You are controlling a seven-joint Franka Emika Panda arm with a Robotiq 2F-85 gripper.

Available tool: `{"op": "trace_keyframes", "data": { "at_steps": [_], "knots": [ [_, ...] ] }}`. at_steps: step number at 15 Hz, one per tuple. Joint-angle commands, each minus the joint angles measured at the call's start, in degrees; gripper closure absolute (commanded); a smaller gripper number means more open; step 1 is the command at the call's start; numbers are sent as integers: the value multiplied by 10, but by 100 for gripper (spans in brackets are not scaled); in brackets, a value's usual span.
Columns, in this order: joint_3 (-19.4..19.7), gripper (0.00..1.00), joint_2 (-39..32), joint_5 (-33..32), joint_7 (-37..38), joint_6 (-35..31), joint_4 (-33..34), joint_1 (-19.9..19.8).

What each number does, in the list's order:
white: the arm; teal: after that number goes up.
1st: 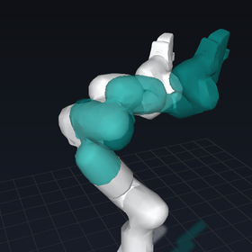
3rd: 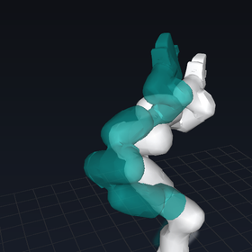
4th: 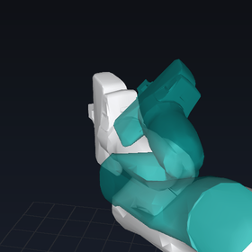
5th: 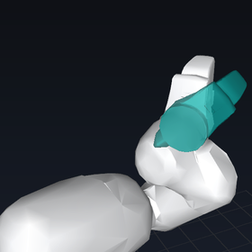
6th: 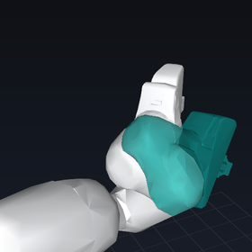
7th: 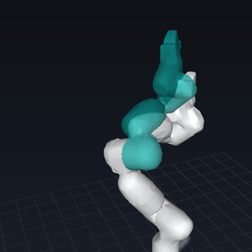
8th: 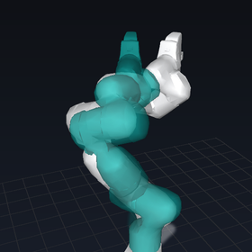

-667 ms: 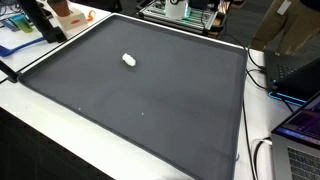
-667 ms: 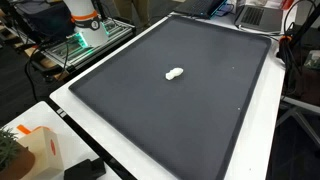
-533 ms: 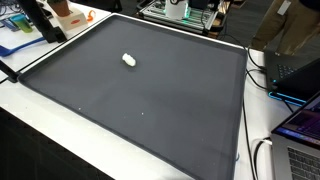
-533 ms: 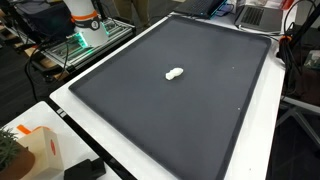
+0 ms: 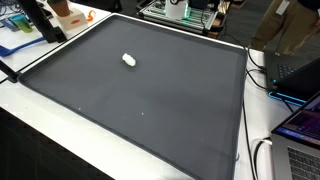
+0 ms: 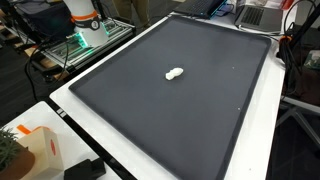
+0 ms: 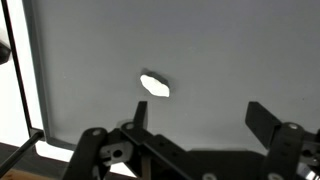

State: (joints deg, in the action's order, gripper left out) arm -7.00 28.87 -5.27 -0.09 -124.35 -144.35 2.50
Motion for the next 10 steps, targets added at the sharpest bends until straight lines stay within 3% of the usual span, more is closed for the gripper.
{"op": "trace_keyframes", "data": {
  "at_steps": [1, 8, 10],
  "knots": [
    [11, 0, 2, 0, 3, -9, 0, 5],
    [87, 0, 4, 26, -26, -138, -51, -16],
    [88, 0, -5, 9, -17, -196, -80, -28]
  ]
}}
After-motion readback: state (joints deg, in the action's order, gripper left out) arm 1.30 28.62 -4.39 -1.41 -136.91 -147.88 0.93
